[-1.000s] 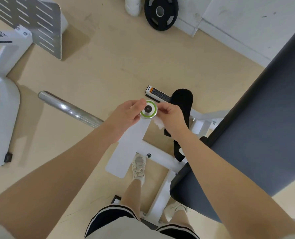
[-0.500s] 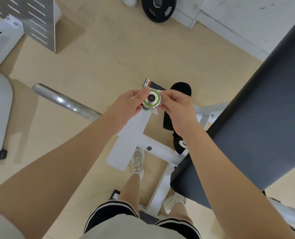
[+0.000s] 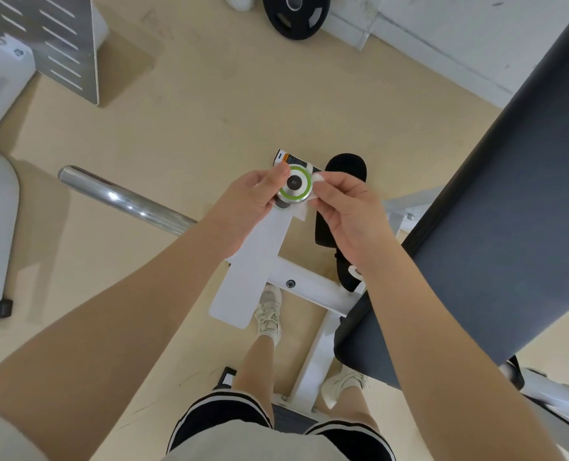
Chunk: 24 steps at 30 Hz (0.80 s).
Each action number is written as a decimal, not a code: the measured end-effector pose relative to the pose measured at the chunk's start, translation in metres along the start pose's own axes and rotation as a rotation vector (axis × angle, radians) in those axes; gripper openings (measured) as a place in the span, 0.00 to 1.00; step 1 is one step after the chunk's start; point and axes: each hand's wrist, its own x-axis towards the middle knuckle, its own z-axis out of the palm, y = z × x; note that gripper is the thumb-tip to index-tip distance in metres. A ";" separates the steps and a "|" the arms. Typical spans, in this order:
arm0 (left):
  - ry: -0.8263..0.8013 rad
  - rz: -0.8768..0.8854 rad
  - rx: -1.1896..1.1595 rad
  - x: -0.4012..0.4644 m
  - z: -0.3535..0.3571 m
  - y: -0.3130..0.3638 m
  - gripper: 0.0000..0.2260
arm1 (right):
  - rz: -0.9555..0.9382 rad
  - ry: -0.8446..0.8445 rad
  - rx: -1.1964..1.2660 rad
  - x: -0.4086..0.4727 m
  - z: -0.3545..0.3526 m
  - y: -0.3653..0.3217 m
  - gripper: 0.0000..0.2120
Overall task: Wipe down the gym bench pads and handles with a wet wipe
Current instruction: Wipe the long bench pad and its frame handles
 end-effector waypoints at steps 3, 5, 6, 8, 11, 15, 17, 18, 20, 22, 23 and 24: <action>-0.010 0.024 0.005 0.003 -0.001 -0.004 0.14 | -0.040 0.038 -0.117 0.003 0.008 0.007 0.07; 0.027 0.001 0.019 0.006 -0.003 -0.006 0.29 | -0.038 0.051 -0.191 0.008 0.007 0.014 0.06; 0.046 -0.020 0.008 0.008 -0.004 -0.008 0.39 | -0.031 0.043 -0.266 0.012 0.005 0.015 0.05; 0.054 -0.048 -0.029 0.010 -0.005 -0.011 0.47 | -0.044 -0.005 -0.532 0.022 -0.002 0.008 0.05; 0.048 -0.078 -0.109 0.008 -0.006 -0.008 0.28 | -0.070 -0.095 -0.814 0.041 0.001 -0.016 0.03; 0.250 -0.153 -0.261 0.010 -0.024 -0.018 0.22 | 0.013 -0.294 -0.866 0.072 0.025 -0.040 0.10; 0.304 -0.168 -0.255 0.010 -0.032 -0.021 0.22 | 0.112 -0.419 -1.071 0.082 0.036 -0.038 0.10; 0.311 -0.175 -0.256 0.010 -0.034 -0.024 0.21 | 0.169 -0.461 -1.146 0.084 0.040 -0.035 0.10; 0.317 -0.174 -0.265 0.007 -0.036 -0.026 0.19 | 0.246 -0.502 -1.192 0.086 0.046 -0.034 0.09; 0.310 -0.169 -0.270 0.004 -0.035 -0.026 0.19 | 0.322 -0.565 -1.105 0.082 0.049 -0.045 0.08; 0.303 -0.172 -0.274 0.002 -0.033 -0.027 0.19 | 0.366 -0.598 -1.001 0.078 0.050 -0.054 0.08; 0.289 -0.175 -0.280 -0.002 -0.030 -0.026 0.19 | 0.394 -0.614 -0.876 0.073 0.050 -0.062 0.09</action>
